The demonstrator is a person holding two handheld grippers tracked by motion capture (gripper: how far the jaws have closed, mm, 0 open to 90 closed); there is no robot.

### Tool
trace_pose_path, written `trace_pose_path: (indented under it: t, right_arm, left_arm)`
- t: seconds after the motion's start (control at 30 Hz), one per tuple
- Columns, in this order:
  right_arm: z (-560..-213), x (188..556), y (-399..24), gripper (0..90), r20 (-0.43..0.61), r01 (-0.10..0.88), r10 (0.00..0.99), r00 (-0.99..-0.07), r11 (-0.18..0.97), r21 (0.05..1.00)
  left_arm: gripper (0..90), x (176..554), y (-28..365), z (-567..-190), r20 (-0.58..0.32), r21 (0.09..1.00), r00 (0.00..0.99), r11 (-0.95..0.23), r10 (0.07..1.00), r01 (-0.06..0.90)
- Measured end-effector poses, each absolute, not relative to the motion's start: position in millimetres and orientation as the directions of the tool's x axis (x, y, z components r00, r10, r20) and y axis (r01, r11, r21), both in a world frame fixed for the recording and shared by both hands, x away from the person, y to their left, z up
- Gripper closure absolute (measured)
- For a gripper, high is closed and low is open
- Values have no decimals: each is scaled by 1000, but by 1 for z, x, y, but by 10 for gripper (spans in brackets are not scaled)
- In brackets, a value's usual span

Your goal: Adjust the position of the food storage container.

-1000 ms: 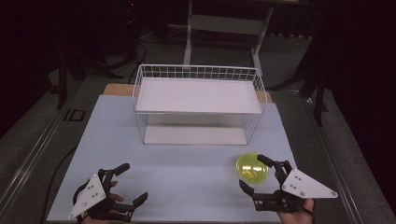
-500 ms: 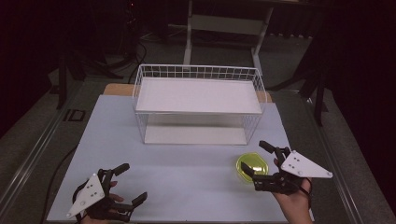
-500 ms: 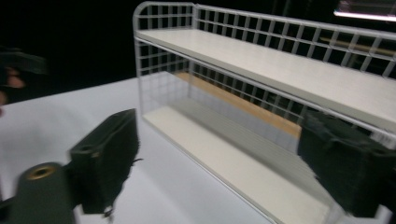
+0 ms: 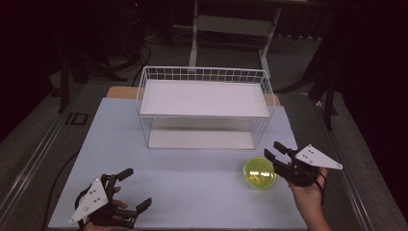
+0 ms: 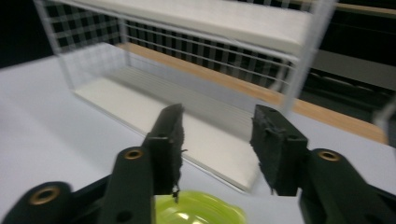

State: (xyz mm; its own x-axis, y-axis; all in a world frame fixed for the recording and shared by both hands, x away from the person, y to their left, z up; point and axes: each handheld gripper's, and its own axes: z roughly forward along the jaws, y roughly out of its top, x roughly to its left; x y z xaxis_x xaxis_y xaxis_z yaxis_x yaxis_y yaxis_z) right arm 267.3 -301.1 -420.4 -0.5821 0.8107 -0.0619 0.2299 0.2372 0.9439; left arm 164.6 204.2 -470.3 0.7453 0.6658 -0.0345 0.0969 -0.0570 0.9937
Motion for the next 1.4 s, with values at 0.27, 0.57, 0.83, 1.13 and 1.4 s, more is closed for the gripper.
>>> trace_pose_path:
  t: [0.27, 0.57, 0.83, 1.13, 1.4]
  right_arm:
    - [-443, 275, -323, 836, -59, 322, 829, -557, 280, 904]
    - [-470, 280, -343, 900, -53, 432, 858, -510, 309, 847]
    - [-491, 280, -350, 900, -20, 509, 872, -489, 305, 805]
    - [-511, 275, -352, 900, 39, 569, 855, -517, 309, 762]
    - [-520, 274, -342, 900, 77, 583, 826, -558, 325, 745]
  left_arm:
    - [11, 164, 203, -470, -26, 993, 746, -65, 666, 94]
    - [11, 164, 201, -470, -16, 993, 748, -75, 664, 88]
    - [11, 163, 201, -470, -14, 993, 748, -75, 664, 86]
    - [11, 161, 200, -468, 1, 995, 744, -74, 668, 65]
    - [11, 161, 199, -468, 5, 995, 744, -78, 669, 63]
